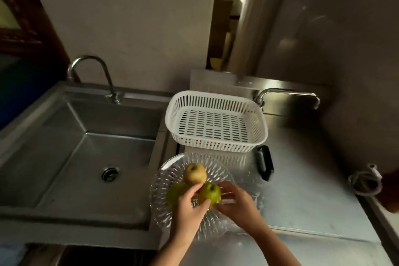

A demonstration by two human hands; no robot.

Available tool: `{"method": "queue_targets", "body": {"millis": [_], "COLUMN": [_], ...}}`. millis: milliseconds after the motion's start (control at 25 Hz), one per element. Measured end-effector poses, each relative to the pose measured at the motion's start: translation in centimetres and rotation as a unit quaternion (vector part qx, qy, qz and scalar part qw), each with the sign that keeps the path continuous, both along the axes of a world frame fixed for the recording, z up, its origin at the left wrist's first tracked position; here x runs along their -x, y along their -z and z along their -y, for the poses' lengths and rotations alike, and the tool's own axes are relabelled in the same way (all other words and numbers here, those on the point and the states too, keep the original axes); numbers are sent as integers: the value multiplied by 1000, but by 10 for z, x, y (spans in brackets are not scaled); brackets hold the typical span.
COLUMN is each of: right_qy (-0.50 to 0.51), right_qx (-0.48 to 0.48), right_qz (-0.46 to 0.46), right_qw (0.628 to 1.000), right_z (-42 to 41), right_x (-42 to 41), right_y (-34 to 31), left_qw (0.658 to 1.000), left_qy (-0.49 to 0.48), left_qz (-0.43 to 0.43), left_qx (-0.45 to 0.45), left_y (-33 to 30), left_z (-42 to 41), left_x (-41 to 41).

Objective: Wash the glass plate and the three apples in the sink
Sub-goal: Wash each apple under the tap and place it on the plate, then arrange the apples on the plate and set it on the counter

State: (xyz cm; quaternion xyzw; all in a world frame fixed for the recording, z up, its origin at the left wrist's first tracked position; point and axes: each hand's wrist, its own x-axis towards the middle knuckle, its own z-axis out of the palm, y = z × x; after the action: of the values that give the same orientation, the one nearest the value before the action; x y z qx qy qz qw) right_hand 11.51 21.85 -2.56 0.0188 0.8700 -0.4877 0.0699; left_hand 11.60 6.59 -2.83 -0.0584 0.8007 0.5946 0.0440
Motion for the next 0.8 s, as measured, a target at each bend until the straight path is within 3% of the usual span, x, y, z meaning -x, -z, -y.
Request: {"method": "queue_targets", "body": {"millis": [240, 800], "right_qy": [-25, -41], "right_qx": [-13, 8], "right_qz": [5, 44], "right_qw": [1000, 998], "right_z": [-2, -14], "right_x": [7, 12], "right_y": [18, 18], "left_qw": [991, 989], "left_qy": [9, 52], "left_qz": [-19, 17], "left_qx": [135, 135], "left_y": [7, -3], "left_z": [-8, -3], "left_x": [0, 15]}}
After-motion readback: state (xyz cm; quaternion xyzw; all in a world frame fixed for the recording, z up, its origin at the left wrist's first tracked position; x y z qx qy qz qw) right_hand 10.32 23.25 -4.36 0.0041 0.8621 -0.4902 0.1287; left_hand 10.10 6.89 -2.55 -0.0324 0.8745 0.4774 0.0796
